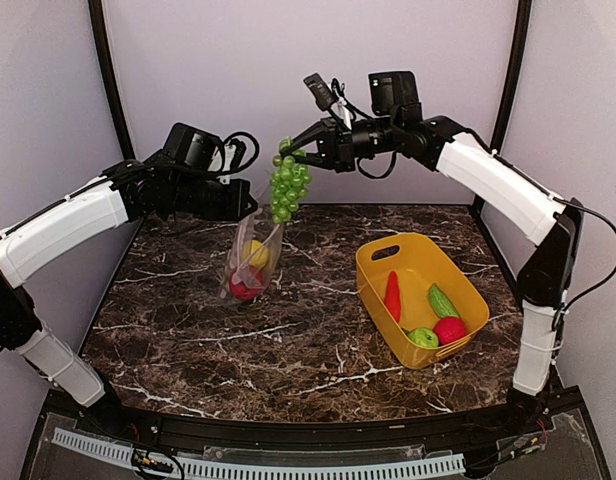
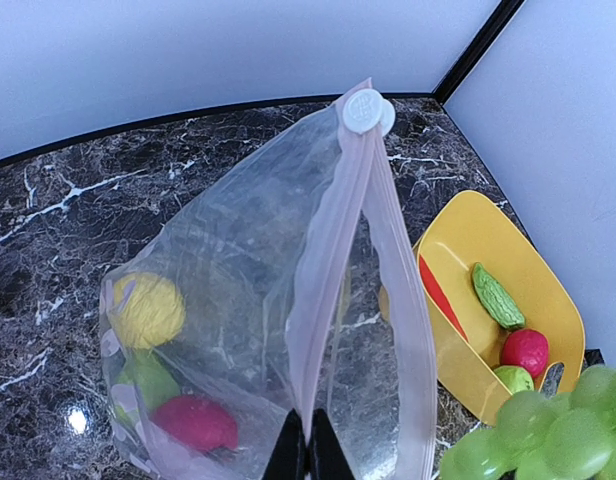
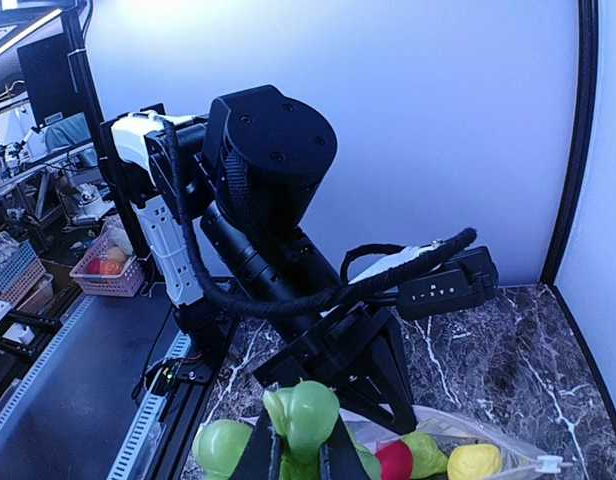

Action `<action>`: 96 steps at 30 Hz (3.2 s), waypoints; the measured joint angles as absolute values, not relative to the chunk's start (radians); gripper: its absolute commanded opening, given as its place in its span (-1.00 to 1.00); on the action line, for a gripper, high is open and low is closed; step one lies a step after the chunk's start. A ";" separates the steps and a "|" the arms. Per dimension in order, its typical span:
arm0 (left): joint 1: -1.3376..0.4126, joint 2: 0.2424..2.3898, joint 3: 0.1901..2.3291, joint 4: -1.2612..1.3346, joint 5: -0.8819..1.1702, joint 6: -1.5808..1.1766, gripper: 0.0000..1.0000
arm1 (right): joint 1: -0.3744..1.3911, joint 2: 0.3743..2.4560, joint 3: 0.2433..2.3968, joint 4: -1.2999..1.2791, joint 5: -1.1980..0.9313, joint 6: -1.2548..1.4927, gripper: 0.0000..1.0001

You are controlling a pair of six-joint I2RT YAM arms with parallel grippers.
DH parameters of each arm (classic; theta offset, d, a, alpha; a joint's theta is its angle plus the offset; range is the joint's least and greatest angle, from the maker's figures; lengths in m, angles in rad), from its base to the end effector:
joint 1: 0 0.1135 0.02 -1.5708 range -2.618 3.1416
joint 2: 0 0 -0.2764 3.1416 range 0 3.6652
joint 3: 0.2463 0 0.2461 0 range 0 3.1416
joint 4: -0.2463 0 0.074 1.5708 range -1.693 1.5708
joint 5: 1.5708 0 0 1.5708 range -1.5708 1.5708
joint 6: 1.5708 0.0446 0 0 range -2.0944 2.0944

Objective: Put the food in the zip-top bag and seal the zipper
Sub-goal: Place the fake fruit in the zipper food storage bag, then pick up the fake vegetable from the bin.

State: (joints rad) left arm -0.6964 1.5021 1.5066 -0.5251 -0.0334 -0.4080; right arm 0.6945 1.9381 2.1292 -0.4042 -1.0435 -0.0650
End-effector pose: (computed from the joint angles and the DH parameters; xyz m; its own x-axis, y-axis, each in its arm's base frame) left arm 0.2635 -0.2184 0.3913 -0.5958 -0.0187 -0.8029 0.4167 0.8474 -0.3290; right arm 0.3107 0.3089 0.4553 -0.0991 -0.1251 -0.9872 -0.9795 -0.1624 0.1189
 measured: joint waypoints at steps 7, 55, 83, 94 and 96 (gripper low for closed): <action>-0.696 1.501 1.506 -0.525 -0.035 -0.408 -0.99 | 0.705 2.062 2.201 -0.353 -1.029 -0.026 -1.00; -0.696 1.470 1.474 -0.524 -0.070 -0.420 -0.99 | 0.550 1.465 1.480 -0.536 -0.534 -0.318 0.11; -0.696 1.429 1.450 -0.529 -0.119 -0.419 -0.99 | 0.444 1.720 1.102 -0.524 -0.258 0.334 -0.14; -0.696 1.424 1.439 -0.532 -0.133 -0.419 -0.99 | 0.443 1.838 1.181 -0.553 -0.255 0.439 -0.37; -0.696 1.423 1.437 -0.532 -0.133 -0.419 -0.99 | 0.439 1.838 1.182 -0.557 -0.252 0.458 -0.41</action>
